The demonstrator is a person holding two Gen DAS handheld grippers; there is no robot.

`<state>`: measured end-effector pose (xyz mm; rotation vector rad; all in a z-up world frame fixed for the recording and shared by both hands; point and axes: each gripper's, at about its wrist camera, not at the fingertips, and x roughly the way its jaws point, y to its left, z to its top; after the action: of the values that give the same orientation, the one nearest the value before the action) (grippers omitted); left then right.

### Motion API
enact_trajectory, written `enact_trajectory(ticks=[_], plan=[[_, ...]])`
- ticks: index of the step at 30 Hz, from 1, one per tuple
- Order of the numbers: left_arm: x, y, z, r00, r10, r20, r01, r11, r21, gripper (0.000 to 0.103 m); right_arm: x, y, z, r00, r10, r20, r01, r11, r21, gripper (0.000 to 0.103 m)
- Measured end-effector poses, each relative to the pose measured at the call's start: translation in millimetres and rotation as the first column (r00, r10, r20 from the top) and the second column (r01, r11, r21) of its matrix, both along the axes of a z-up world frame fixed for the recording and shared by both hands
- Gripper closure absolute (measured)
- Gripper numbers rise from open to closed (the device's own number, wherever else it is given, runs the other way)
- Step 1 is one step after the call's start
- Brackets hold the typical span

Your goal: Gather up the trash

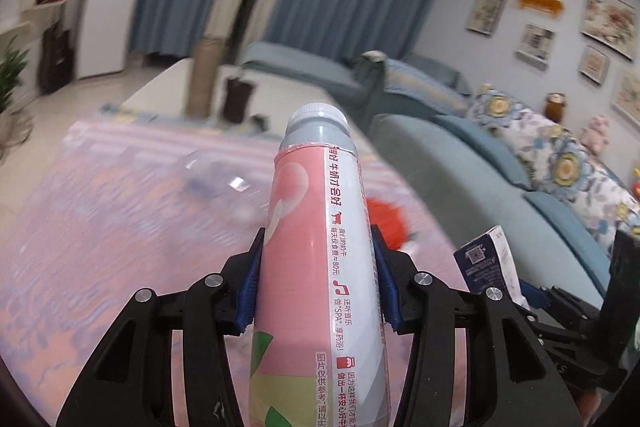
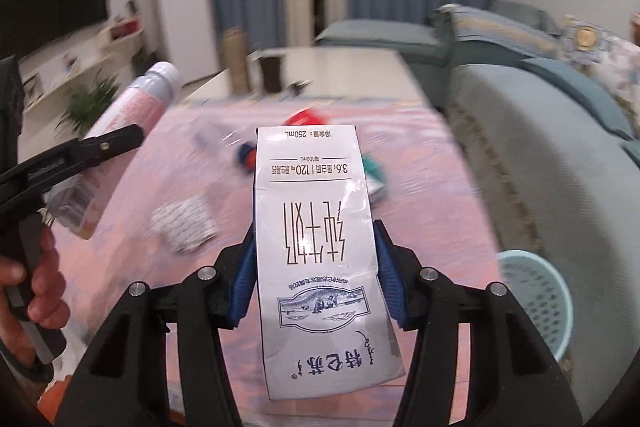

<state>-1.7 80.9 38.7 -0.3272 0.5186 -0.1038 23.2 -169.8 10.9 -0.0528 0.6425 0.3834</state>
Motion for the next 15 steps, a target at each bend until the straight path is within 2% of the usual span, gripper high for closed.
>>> enact_trajectory(ticks=[4, 7, 11, 15], plan=[[20.9, -44.0, 17.8, 0.995, -0.087, 0.041, 0.087, 0.996, 0.003, 0.057, 7.5, -54.9, 9.1, 0.990, -0.138, 0.025, 0.137, 0.990, 0.033, 0.053], [38.6, -85.9, 27.5, 0.983, -0.176, 0.054, 0.175, 0.984, 0.029, 0.057, 13.0, -98.8, 5.1, 0.969, -0.247, 0.012, 0.245, 0.967, 0.067, 0.053], [64.3, -142.3, 29.5, 0.958, -0.280, 0.056, 0.276, 0.959, 0.068, 0.057, 13.9, -149.7, -12.5, 0.928, -0.372, -0.023, 0.373, 0.924, 0.083, 0.053], [91.7, -193.0, 15.1, 0.924, -0.382, 0.023, 0.380, 0.923, 0.059, 0.057, 21.3, -199.1, -36.5, 0.874, -0.478, -0.085, 0.485, 0.869, 0.100, 0.053]])
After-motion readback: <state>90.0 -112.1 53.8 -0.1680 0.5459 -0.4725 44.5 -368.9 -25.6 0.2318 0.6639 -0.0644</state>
